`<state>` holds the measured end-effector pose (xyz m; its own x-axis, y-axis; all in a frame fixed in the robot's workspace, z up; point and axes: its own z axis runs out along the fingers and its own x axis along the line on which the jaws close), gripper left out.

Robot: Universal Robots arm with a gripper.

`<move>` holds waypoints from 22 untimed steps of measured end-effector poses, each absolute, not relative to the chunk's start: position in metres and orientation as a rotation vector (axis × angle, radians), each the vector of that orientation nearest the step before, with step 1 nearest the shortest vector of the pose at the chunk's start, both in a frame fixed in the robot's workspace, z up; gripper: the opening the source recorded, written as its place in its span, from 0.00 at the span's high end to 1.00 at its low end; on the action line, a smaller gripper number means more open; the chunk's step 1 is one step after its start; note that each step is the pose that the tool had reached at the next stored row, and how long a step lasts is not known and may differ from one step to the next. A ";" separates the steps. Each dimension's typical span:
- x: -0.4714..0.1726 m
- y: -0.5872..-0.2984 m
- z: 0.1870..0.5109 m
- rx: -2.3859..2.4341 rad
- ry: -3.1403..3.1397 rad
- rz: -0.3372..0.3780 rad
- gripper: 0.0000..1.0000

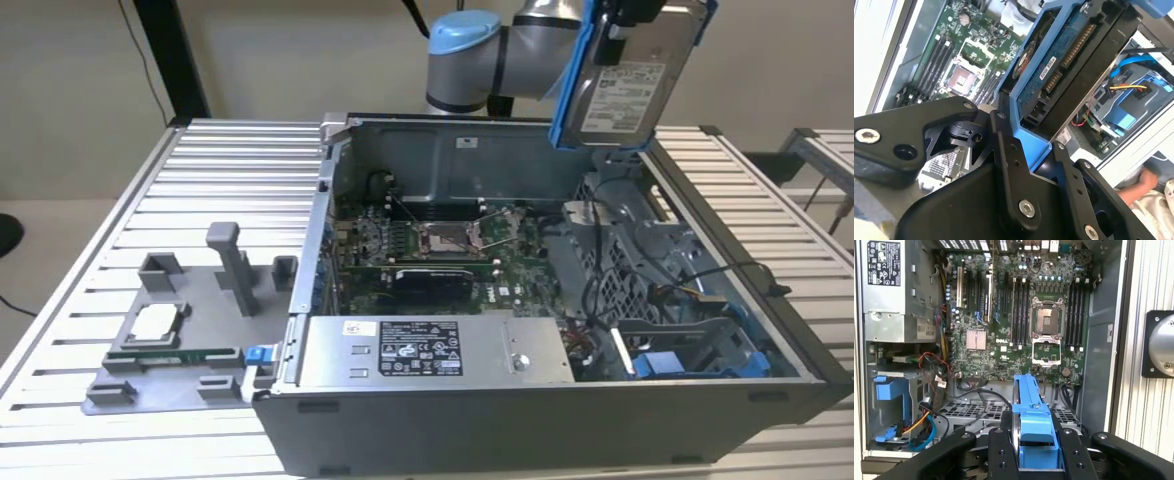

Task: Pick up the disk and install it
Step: 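Pick up the disk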

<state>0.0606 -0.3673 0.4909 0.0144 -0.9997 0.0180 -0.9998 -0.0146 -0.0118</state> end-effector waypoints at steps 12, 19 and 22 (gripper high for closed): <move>0.070 -0.391 0.491 2.232 -2.200 0.028 1.00; 0.075 -0.407 0.491 2.231 -2.199 0.024 1.00; 0.076 -0.414 0.491 2.231 -2.199 0.023 1.00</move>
<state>0.0764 -0.4136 0.4908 0.0143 -0.9998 0.0170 -0.9999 -0.0144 -0.0036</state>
